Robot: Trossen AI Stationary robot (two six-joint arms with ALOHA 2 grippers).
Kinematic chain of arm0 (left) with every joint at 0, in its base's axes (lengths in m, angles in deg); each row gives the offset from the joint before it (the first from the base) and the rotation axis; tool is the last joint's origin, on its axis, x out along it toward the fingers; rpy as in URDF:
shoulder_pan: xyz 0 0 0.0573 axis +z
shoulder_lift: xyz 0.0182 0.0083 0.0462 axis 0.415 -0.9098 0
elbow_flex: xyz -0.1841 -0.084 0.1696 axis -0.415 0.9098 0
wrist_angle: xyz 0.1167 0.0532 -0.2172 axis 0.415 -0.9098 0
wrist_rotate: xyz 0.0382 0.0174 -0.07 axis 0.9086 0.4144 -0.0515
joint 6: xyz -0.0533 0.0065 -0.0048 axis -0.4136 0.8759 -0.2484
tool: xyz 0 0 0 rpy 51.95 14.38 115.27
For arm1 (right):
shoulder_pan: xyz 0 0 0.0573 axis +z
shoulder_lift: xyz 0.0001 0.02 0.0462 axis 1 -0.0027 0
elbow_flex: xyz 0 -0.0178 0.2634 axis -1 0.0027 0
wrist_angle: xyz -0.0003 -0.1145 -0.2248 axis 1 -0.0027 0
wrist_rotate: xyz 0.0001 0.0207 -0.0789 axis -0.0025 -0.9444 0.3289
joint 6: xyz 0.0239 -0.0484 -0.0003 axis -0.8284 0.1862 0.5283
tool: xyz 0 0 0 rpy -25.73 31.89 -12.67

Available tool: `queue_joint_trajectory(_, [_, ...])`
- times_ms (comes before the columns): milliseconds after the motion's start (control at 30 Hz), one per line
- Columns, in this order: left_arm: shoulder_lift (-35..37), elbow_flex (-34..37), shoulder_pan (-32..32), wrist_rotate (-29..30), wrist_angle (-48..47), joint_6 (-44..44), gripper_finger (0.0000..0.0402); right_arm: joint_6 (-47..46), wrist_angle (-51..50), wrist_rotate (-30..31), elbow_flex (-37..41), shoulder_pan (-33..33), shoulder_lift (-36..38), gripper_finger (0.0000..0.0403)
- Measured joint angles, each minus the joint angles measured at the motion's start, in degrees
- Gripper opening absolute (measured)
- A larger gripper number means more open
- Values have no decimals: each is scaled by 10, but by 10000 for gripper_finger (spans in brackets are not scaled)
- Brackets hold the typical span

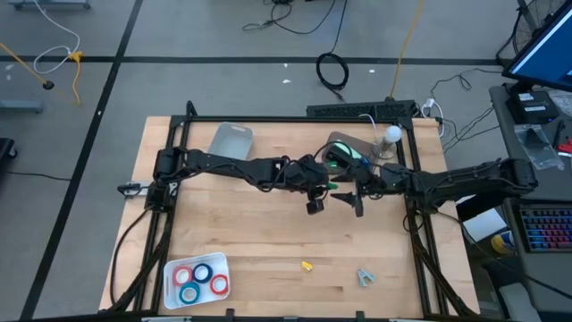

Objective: Pick and place Stapler, Stapler remover, tape
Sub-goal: Put the green small stapler into the black bin

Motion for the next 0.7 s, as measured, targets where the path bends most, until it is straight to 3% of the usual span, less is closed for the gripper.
queue_joint_trajectory(400, [0, 0, 0, 0, -6, -2, 74, 0, -12, 1, 0, 0, 10, 181])
queue_joint_trajectory(700, [0, 0, 0, 0, -3, -12, 74, -1, -23, 3, 0, 0, 10, 160])
